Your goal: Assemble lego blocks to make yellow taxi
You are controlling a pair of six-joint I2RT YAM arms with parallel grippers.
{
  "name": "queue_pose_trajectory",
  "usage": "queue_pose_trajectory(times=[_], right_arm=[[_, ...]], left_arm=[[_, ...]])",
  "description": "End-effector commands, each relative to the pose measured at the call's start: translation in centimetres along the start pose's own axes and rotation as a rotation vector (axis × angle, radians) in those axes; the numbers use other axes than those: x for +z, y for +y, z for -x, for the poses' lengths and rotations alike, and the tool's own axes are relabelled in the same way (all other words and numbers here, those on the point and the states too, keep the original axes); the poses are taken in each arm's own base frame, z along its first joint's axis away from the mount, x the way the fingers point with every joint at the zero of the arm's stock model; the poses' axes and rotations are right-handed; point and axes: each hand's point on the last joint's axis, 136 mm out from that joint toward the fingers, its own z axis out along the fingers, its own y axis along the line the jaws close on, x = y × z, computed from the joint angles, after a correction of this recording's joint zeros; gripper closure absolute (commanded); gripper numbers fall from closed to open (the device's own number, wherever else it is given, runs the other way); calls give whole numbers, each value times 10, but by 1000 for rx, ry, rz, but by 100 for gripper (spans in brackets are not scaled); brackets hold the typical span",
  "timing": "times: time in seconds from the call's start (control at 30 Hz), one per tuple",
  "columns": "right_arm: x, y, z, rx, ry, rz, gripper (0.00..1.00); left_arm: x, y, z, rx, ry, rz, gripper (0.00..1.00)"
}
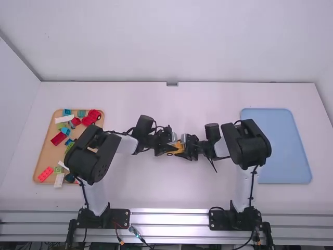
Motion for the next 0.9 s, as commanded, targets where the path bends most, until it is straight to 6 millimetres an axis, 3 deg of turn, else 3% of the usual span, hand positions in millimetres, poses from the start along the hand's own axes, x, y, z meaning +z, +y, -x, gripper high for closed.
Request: queue_pose_trajectory(times=[0.0,0.2,0.43,0.63,0.87], right_arm=[[6,5,-2,11,1,23,50],[5,4,-4,12,5,16,50],[5,4,-3,12,5,18,50],[5,3,-3,11,5,16,51],[5,4,-3,11,5,18,50]], left_arm=[[-1,-14,-68,-107,229,32,99],[-9,-21,-78,-96,256,-3,99],[-10,-21,-69,-79,169,-7,99],[-10,-30,-85,-91,206,13,98],[-10,-25,-93,-143,259,64,98]])
